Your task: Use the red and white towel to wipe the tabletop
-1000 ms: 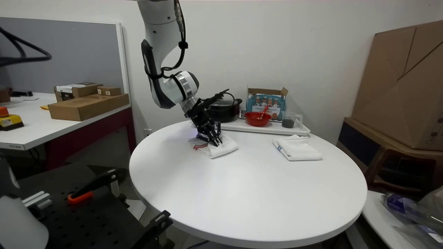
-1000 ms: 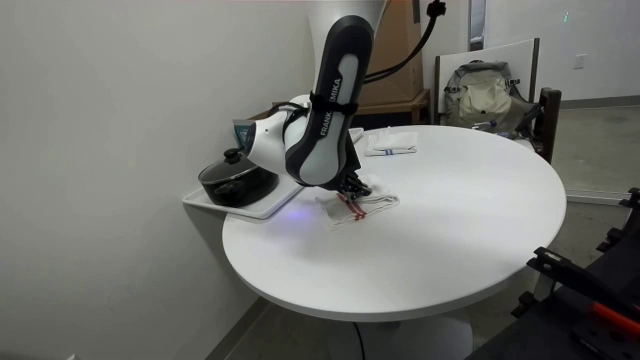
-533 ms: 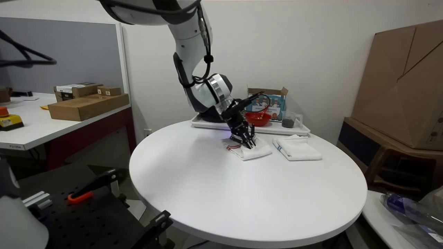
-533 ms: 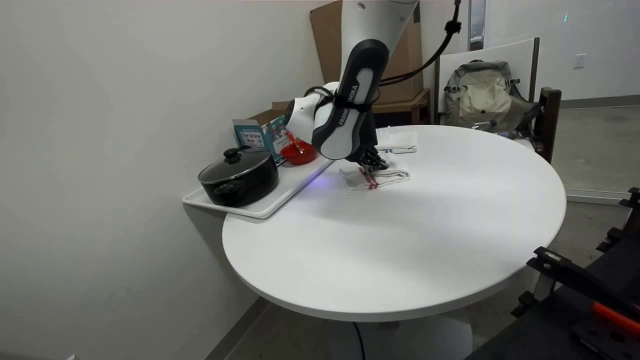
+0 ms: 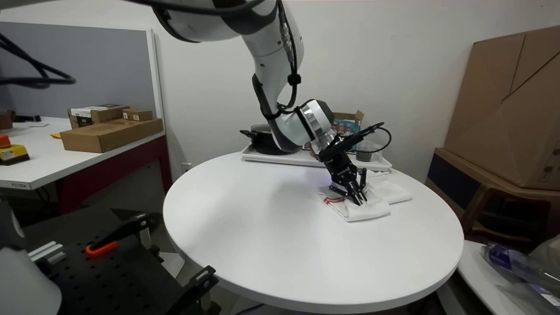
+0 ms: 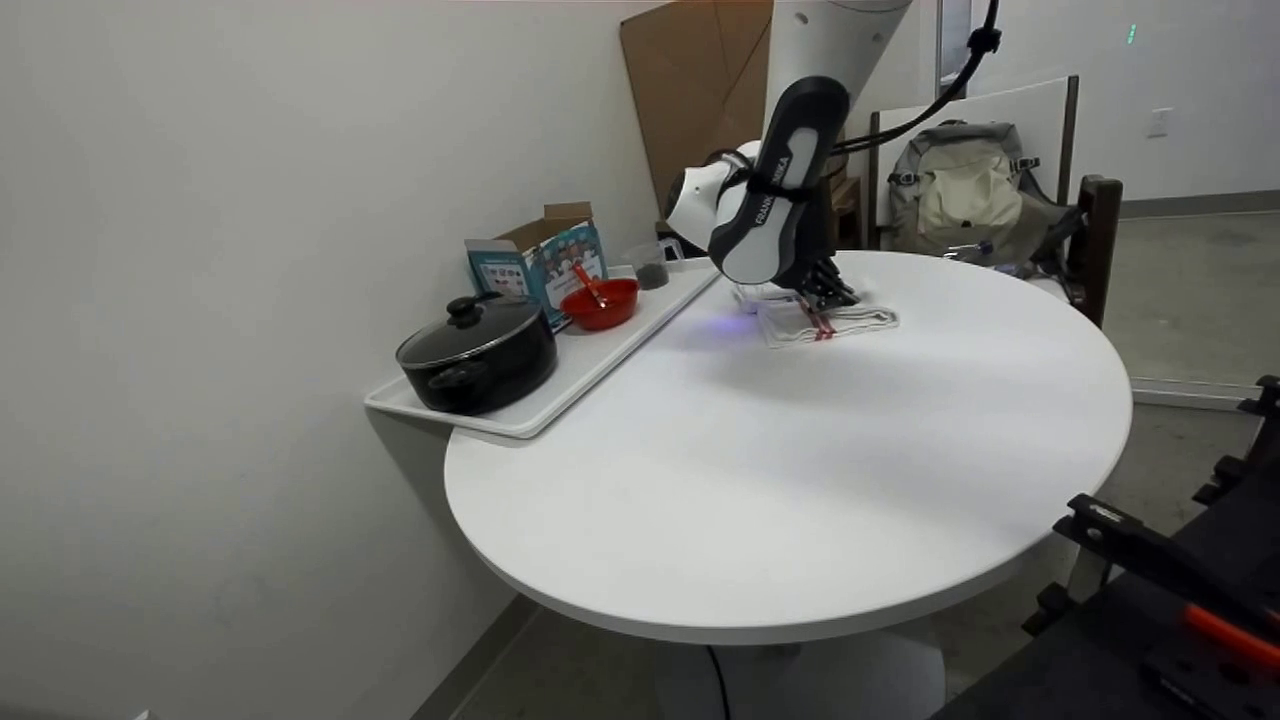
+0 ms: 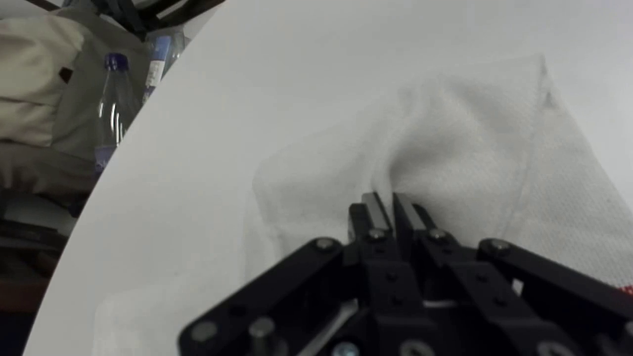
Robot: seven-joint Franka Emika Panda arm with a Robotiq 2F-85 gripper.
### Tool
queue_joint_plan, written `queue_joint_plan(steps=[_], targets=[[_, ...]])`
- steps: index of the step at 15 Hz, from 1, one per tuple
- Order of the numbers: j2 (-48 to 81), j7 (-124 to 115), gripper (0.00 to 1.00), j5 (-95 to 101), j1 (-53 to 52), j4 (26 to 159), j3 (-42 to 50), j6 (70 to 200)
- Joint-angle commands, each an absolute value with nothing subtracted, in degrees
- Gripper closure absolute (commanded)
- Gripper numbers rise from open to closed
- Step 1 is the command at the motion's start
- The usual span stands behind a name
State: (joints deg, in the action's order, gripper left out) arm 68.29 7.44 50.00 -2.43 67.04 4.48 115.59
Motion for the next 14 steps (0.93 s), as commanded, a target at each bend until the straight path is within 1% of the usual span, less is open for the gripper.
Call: queue_joint_plan(steps=[1,10,14], targets=[[62.1,7.1,0.91,51.5,-1.1,79.2,4.7,118.6],[50.6,14.9,0.91,56.8,-2.3,103.4,0.6,122.8],[45.2,12.6,0.91,62.0,-4.3,115.4,-2.3,124.2]])
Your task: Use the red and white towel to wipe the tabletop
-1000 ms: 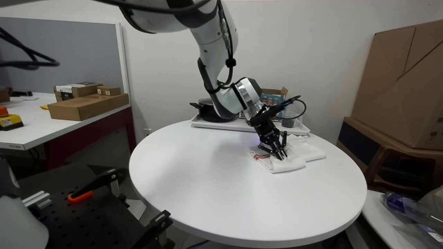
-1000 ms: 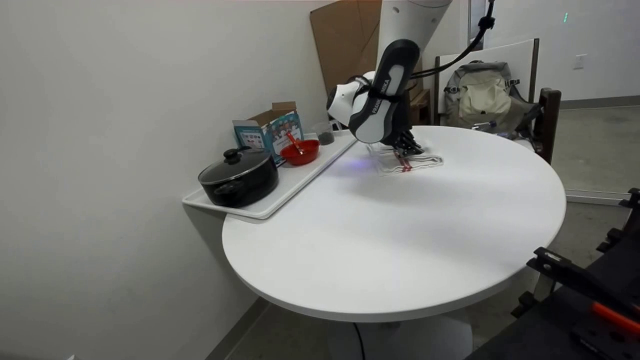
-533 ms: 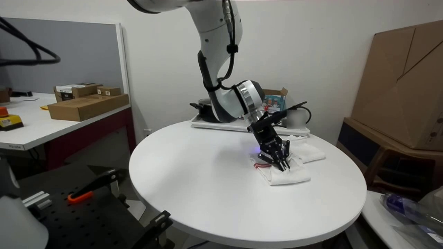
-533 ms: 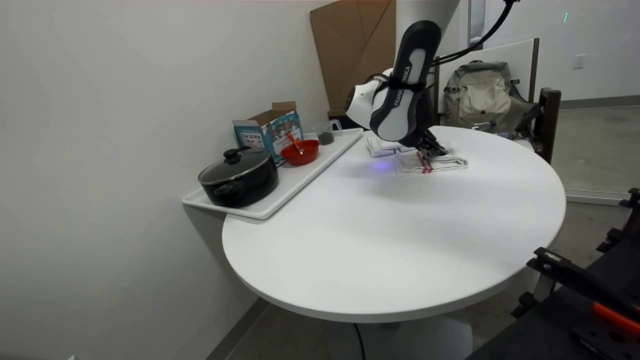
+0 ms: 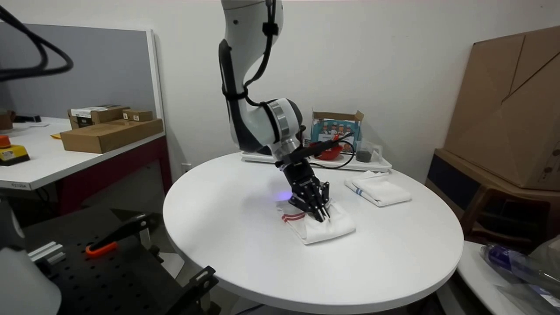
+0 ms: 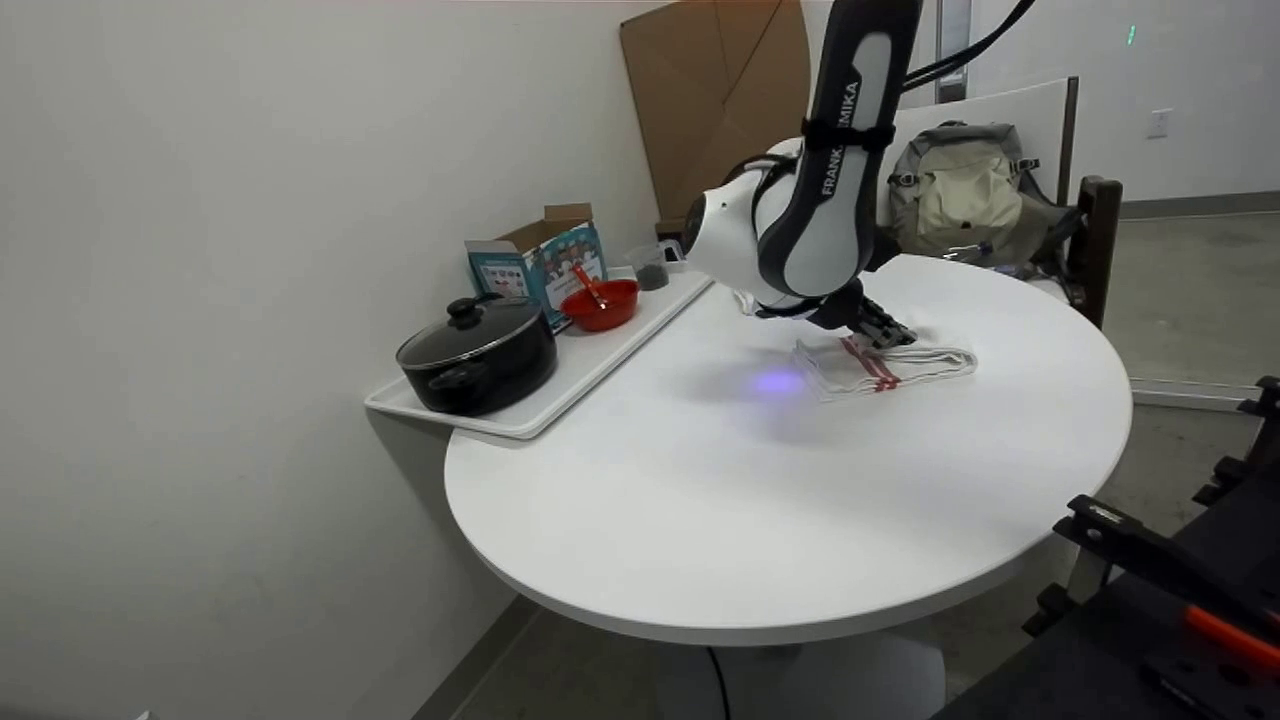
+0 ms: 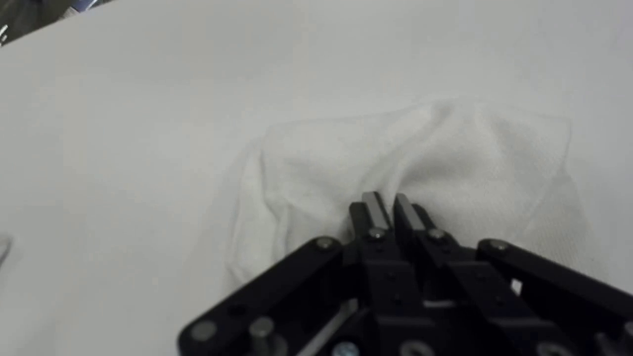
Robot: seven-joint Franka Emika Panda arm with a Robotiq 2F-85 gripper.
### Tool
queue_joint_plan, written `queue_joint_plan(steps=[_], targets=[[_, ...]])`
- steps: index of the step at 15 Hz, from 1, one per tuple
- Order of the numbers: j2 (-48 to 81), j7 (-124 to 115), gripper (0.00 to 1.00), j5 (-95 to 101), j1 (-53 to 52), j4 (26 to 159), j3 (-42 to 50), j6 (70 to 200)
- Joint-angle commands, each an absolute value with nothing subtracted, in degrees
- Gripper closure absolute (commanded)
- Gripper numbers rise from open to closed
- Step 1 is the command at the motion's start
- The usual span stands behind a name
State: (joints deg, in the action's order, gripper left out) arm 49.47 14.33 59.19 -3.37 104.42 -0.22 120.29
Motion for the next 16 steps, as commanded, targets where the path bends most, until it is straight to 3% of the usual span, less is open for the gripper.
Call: queue_joint_plan(steps=[1,7,16], targets=[[44.5,11.5,0.91,63.4,-5.3,117.5,-3.1,124.1],[45.6,3.3,0.91,67.7,-13.2,123.2,-9.8,120.1],[58.7,-4.8,0.91,67.8,-23.5,98.8,-11.1,105.6]])
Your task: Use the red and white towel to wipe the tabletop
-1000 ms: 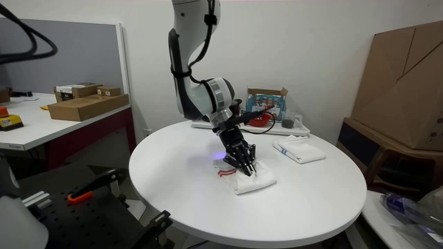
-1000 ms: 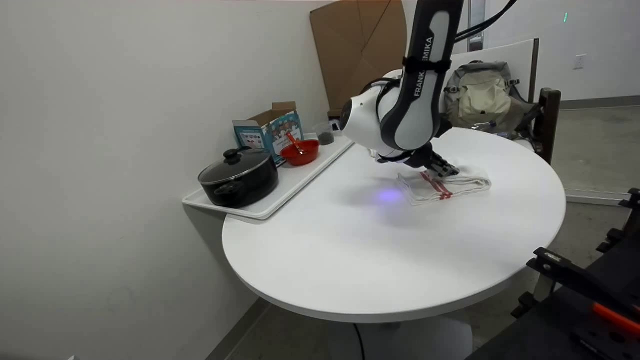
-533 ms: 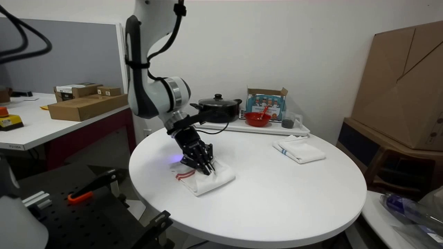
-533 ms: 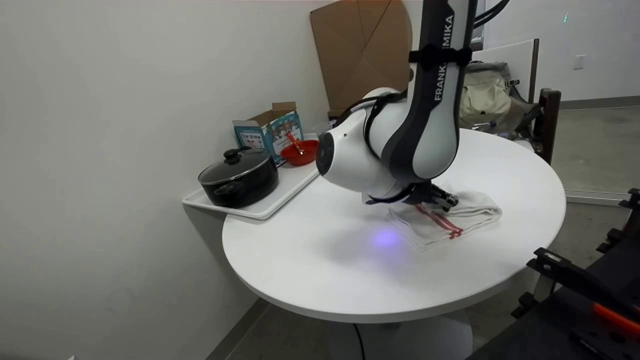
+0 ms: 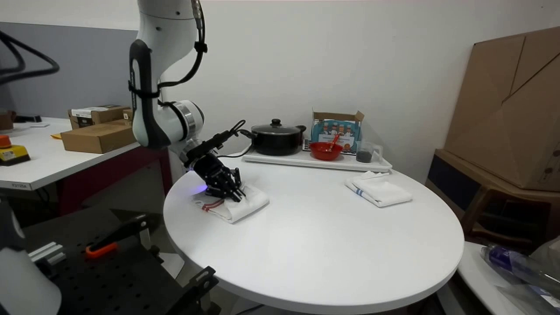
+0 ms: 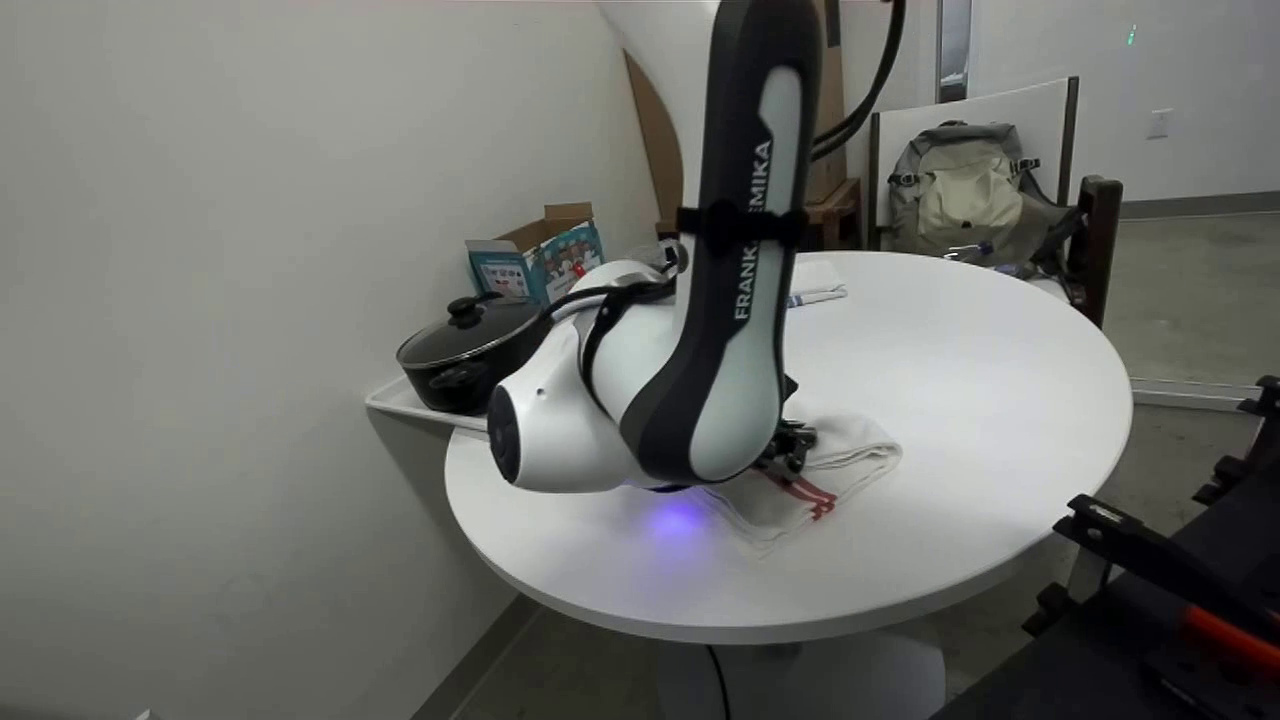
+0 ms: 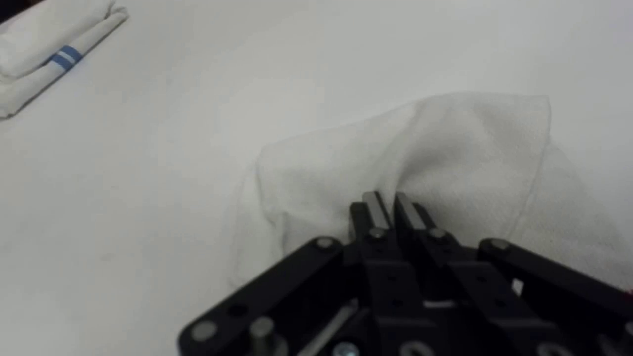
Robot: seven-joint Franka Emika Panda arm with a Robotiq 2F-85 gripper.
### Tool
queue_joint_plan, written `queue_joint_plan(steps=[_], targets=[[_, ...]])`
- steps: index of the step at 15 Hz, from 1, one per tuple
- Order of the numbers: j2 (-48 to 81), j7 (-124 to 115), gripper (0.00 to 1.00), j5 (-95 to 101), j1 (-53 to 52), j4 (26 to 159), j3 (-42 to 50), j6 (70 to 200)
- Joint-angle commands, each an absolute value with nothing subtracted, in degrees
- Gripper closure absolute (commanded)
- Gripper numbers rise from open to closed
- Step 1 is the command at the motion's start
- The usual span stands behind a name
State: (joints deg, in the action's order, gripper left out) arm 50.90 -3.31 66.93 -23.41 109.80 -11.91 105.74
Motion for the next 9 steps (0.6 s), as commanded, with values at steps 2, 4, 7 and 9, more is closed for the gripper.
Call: queue_joint_plan(steps=[2,4,7,9], targets=[[61.2,-4.0,0.91,68.0,-23.2,92.8,-10.1,104.6],[63.6,-3.0,0.91,67.5,-22.4,87.2,-8.8,104.6],[66.1,-1.6,0.91,66.6,-20.3,80.6,-7.0,105.0],[67.0,-0.7,0.91,66.0,-18.1,77.6,-5.9,105.7]])
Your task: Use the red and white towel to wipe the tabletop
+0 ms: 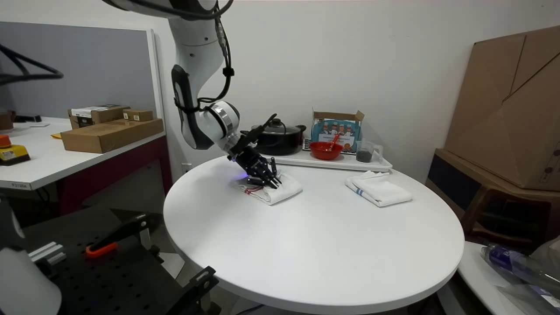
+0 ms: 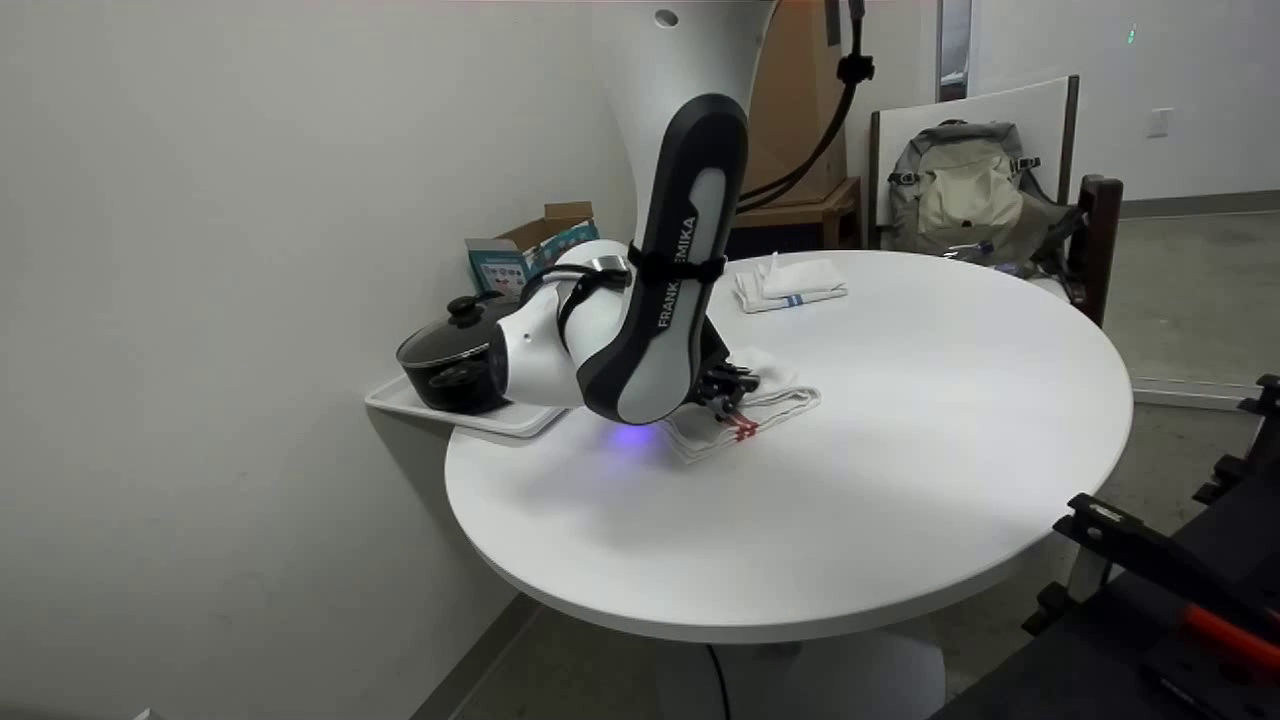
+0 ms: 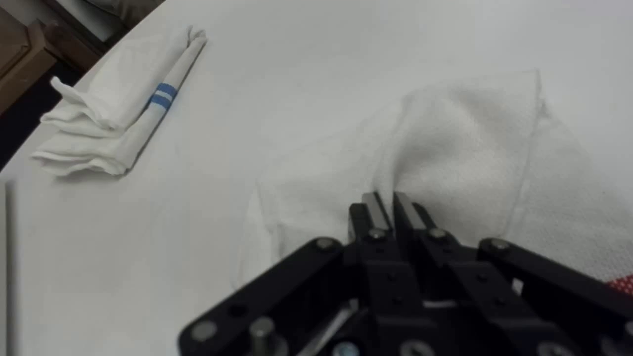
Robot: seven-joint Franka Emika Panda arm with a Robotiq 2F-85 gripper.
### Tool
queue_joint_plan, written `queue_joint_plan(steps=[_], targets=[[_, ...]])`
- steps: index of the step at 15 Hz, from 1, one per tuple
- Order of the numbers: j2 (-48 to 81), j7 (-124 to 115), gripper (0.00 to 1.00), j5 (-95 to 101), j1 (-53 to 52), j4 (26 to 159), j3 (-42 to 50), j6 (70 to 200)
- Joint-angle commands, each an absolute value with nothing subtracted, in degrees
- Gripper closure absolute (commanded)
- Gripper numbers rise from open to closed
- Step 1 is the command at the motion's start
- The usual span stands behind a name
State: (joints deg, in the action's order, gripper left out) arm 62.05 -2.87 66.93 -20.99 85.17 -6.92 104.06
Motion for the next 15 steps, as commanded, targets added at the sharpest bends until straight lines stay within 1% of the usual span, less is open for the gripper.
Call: queue_joint_plan(steps=[1,9,12,15], targets=[[67.4,-0.4,0.91,65.6,-16.9,76.2,-5.4,105.9],[69.4,4.6,0.91,58.8,-4.5,68.9,-0.8,107.9],[67.3,5.3,0.91,56.8,-1.5,71.6,0.6,110.1],[63.8,5.8,0.91,56.9,-0.3,78.8,0.7,112.8]])
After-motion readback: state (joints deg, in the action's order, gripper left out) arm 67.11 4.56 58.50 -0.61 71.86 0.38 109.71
